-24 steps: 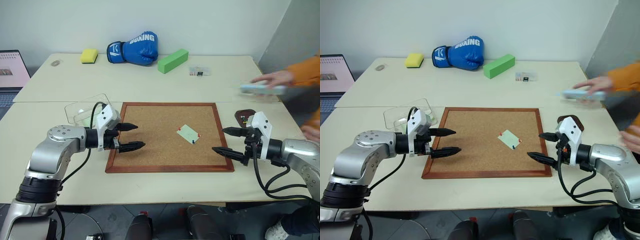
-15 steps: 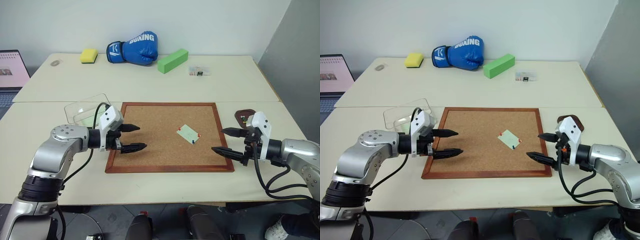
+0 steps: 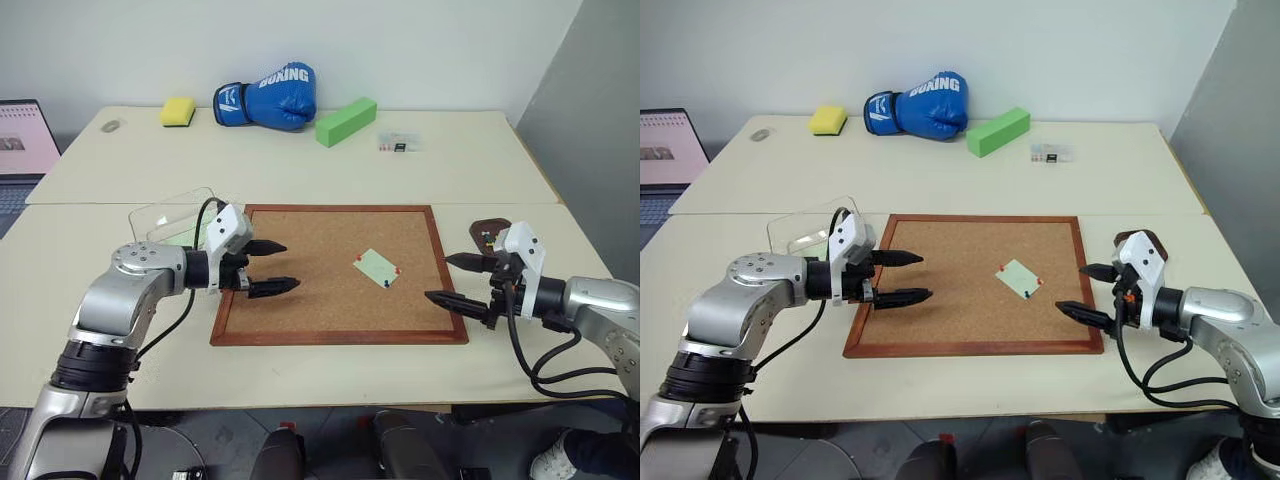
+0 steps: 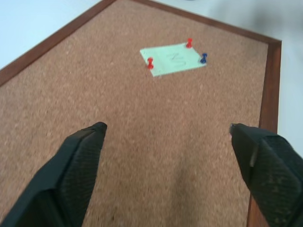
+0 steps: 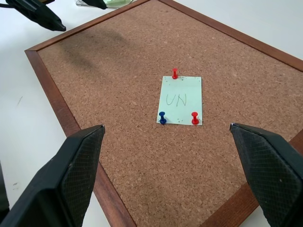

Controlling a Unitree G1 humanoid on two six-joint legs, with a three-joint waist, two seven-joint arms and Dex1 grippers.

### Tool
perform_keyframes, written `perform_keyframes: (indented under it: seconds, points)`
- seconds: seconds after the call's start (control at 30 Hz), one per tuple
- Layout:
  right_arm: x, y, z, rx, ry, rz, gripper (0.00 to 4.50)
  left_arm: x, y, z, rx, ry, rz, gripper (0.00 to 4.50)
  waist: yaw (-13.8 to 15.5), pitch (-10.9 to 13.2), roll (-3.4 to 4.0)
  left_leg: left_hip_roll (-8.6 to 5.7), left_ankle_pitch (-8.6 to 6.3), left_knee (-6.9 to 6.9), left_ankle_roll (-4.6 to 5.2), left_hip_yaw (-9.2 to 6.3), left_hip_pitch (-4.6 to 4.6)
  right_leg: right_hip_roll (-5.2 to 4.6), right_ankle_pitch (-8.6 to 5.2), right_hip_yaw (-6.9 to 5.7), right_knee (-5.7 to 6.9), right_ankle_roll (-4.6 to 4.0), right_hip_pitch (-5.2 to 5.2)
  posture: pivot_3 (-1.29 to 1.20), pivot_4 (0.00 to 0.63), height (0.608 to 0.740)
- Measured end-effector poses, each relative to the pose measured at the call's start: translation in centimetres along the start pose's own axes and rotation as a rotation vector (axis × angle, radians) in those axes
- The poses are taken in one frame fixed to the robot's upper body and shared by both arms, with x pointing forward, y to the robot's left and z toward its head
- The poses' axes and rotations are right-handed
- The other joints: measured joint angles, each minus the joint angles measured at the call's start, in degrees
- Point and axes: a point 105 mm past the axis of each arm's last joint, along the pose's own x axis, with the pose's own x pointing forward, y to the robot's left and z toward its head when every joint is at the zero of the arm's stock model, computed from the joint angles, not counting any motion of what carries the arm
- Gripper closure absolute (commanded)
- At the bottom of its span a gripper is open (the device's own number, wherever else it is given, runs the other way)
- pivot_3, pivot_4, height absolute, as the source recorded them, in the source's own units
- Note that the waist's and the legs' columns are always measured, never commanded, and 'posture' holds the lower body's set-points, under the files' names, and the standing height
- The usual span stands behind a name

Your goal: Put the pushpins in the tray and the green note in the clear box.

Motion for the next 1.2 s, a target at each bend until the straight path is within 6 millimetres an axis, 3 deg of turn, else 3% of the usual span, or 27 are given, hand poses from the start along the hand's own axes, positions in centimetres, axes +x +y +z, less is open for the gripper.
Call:
perform_keyframes:
  seconds: [0.4,0.53,0.63,0.83,1.0,1.2]
  points:
    - [5.8,-0.6,1.5,-0.026,-0.105,-0.085,0.0,2.2,0.7,0.5,-0.001,-0.105,0.073,3.09,-0.02,0.0,0.0,-0.01,0.01,0.03,-0.01,-0.02,0.0,0.0,0.02,0.01,0.09,0.0,-0.02,0.0,0.15,0.74]
    - [9.5,-0.9,1.5,-0.025,-0.115,-0.136,0.0,3.5,0.5,0.9,0.005,-0.143,0.082,3.86,-0.17,0.0,0.01,-0.01,0.01,0.02,-0.01,-0.01,0.05,0.01,0.02,0.01,0.16,-0.01,-0.03,0.0,0.15,0.74]
    - [11.1,-1.0,0.9,-0.03,-0.089,-0.153,0.0,4.3,0.3,0.6,0.016,-0.136,0.087,4.49,-0.14,0.0,0.01,-0.01,0.01,0.01,-0.01,-0.02,0.04,0.0,0.02,0.01,0.18,-0.02,-0.04,0.0,0.15,0.74]
    - [13.3,-0.8,0.3,-0.02,-0.063,-0.153,0.0,5.4,0.1,-0.5,0.025,-0.109,0.104,4.49,-0.13,-0.01,0.01,-0.04,0.01,0.02,-0.01,-0.06,0.03,-0.01,0.15,-0.01,0.2,-0.24,-0.04,0.0,0.15,0.74]
    - [14.0,-1.2,-0.3,-0.016,-0.034,-0.169,0.0,6.6,-0.7,-4.1,-0.017,0.004,0.1,4.49,-0.17,-0.01,0.02,-0.05,0.01,0.04,-0.01,-0.05,0.08,0.0,0.12,0.0,0.38,-0.21,-0.07,0.0,0.15,0.74]
    - [14.7,-1.1,-0.8,-0.002,-0.01,-0.161,0.0,6.8,-0.6,-4.4,0.008,0.022,0.112,4.49,-0.18,-0.01,0.02,-0.05,0.03,0.11,-0.01,-0.05,0.24,0.01,0.0,0.02,0.62,-0.04,-0.02,0.0,0.15,0.74]
